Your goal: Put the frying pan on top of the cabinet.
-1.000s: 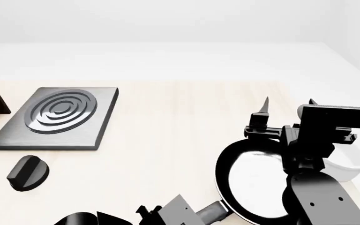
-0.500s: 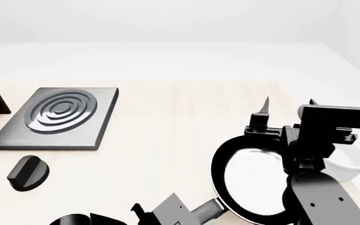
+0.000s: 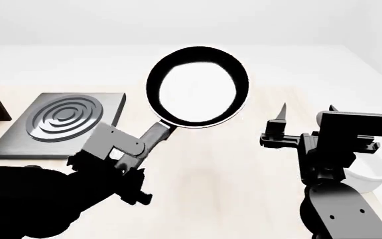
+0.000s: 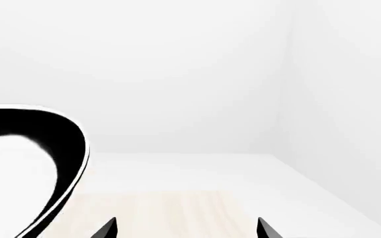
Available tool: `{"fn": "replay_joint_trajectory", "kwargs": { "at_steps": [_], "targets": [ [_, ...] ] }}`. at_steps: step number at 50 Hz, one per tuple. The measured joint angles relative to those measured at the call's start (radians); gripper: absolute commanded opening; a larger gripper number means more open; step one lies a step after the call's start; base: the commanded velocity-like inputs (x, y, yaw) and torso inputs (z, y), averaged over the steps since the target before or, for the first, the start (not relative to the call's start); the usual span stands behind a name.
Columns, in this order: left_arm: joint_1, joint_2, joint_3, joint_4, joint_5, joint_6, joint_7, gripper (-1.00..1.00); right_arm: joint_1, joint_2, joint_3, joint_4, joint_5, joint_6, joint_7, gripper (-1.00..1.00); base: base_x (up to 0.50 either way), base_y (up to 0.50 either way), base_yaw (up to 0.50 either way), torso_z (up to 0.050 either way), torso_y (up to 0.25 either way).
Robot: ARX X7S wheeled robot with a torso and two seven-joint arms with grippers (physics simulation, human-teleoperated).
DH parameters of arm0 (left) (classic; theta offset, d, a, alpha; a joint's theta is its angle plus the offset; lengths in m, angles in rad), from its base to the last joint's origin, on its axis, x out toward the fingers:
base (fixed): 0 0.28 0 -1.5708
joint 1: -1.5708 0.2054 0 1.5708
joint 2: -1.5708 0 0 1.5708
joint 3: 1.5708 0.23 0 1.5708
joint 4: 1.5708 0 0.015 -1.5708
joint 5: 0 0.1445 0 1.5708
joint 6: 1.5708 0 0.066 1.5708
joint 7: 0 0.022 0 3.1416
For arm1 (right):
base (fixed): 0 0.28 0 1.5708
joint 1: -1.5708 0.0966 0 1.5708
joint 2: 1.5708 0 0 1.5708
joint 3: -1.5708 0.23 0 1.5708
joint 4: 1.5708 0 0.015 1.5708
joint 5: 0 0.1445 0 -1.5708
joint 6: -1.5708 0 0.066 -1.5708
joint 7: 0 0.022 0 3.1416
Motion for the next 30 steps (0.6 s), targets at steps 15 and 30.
{"fn": "replay_joint_trajectory", "kwargs": {
  "at_steps": [15,30],
  "targets": [
    [-0.633,0.138,0.066,-0.668,0.221,0.027,0.025,-1.00,0.002,0.003,-0.004,0.008,0.004,-0.003,0.004,1.00,0.00,0.00,0.00,0.000,0.002],
    [-0.981,0.298,-0.156,-1.443,0.810,0.241,0.024,-1.00,0.004,0.005,-0.010,0.019,0.007,-0.008,0.007,1.00,0.00,0.00,0.00,0.000,0.001]
  ]
}}
